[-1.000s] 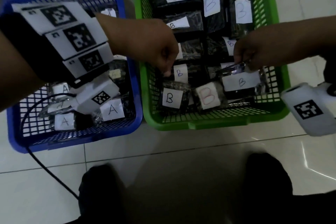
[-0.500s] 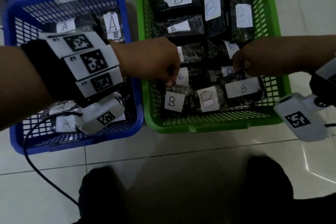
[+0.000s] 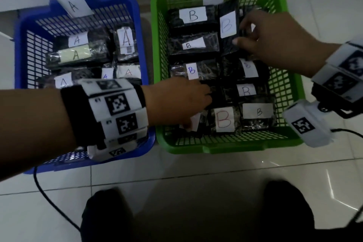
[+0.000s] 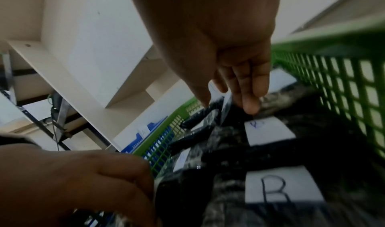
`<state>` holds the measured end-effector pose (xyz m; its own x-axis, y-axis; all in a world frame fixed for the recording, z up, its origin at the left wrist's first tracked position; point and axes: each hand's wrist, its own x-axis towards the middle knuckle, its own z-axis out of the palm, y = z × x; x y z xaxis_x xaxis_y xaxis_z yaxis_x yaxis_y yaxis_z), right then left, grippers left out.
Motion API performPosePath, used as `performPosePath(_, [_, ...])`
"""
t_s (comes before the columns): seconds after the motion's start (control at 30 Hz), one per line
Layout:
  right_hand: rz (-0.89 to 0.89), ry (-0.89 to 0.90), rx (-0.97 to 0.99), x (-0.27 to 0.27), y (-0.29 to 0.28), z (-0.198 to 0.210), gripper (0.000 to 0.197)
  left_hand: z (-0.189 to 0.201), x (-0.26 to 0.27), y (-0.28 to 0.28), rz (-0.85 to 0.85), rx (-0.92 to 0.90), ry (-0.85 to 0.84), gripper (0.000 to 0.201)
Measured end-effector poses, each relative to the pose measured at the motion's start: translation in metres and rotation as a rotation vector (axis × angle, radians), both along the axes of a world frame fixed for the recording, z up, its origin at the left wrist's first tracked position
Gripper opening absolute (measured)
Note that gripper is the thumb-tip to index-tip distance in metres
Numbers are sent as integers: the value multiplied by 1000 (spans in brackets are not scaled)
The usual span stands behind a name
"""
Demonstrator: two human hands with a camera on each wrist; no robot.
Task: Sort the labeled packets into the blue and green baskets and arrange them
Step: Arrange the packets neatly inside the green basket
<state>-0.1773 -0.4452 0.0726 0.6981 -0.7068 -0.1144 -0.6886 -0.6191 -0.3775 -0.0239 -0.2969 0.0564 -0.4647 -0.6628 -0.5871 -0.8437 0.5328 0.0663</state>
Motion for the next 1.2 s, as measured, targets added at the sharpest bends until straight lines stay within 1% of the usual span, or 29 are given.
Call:
performPosePath(0.07, [0, -9, -8, 6, -1, -12, 39, -5, -2, 6, 37, -41, 39, 58])
performPosePath(0.17, [-77, -17, -15, 8, -3, -31, 41, -6, -3, 10, 135, -81, 125, 55])
performPosePath(0.27, [-110, -22, -32, 9, -4, -39, 46, -4, -3, 11, 205, -80, 162, 53])
performPosePath(0.37, [-175, -67, 31, 7, -9, -43, 50, -3, -2, 13, 267, -71, 207, 52])
performPosePath(0.47, [-268, -133, 148, 4, -14, -45, 47, -5, 2, 14, 302, -68, 266, 48])
performPosePath(0.63, [-280, -178, 229, 2, -16, -46, 39, -7, 5, 14, 335, -90, 321, 38])
performPosePath(0.77, [-336, -289, 349, -4, -20, -45, 37, -8, 9, 12, 467, -62, 412, 35])
performPosePath(0.87, [-314, -283, 368, -8, -22, -46, 38, -10, 11, 11, 540, -44, 448, 37])
performPosePath(0.93, [-286, -255, 336, -7, -22, -47, 38, -8, 10, 8, 500, -14, 418, 40])
performPosePath(1.0, [-258, -223, 293, -5, -21, -46, 39, -4, 7, 3, 397, -8, 338, 42])
performPosePath(1.13, [-153, -110, 183, -4, -20, -42, 40, 0, -9, 5, 147, -106, 104, 35])
performPosePath(1.2, [-68, -43, 123, -7, -17, -41, 43, 3, -19, 8, 109, -134, 48, 32])
